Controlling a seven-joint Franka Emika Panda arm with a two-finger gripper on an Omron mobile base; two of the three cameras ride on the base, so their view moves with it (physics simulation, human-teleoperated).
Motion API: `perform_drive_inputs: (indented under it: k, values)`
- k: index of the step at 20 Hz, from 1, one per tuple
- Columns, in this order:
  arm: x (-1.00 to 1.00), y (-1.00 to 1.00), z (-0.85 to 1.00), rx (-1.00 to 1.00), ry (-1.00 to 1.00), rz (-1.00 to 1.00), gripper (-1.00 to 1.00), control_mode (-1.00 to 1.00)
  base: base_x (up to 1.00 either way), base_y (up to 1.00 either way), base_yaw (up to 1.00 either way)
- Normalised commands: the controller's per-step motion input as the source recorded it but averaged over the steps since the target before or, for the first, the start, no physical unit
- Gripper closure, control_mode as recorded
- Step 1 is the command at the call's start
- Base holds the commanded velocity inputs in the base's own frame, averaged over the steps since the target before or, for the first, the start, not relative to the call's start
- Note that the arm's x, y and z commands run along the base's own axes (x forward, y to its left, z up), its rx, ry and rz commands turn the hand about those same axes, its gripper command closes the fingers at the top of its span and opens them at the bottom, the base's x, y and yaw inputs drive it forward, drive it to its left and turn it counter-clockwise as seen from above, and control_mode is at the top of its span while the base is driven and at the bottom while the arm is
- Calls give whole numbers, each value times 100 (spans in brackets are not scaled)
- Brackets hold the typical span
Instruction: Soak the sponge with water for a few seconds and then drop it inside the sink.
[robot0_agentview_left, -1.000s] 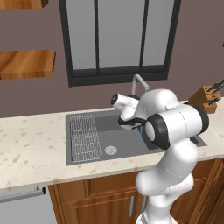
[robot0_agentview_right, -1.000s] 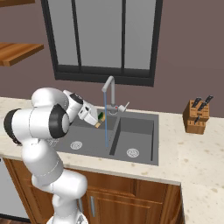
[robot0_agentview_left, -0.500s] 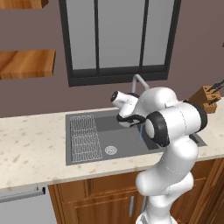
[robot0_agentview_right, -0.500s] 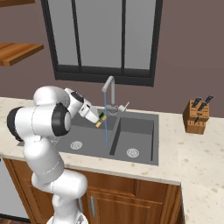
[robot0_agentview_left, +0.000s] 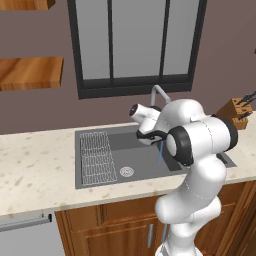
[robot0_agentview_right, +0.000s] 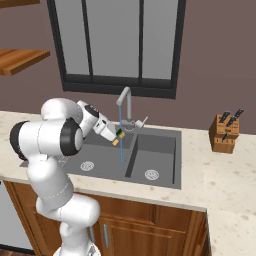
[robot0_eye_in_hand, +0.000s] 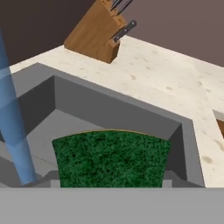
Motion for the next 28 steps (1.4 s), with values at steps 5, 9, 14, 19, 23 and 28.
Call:
perform_drive_inputs:
  k: [5,9,14,19,23,28]
  values:
    - [0,-1,-2,0,0,-1,100,-100,0,0,0]
    - [1,0,-3,0,0,-1,100,-100,0,0,0]
    - [19,5,-3,0,0,-2,100,-100,0,0,0]
    - [29,14,-3,0,0,-3,100,-100,0,0,0]
    - [23,4,-12,0,-1,-5,100,-100,0,0,0]
    - [15,0,-18,0,-3,-9,100,-100,0,0,0]
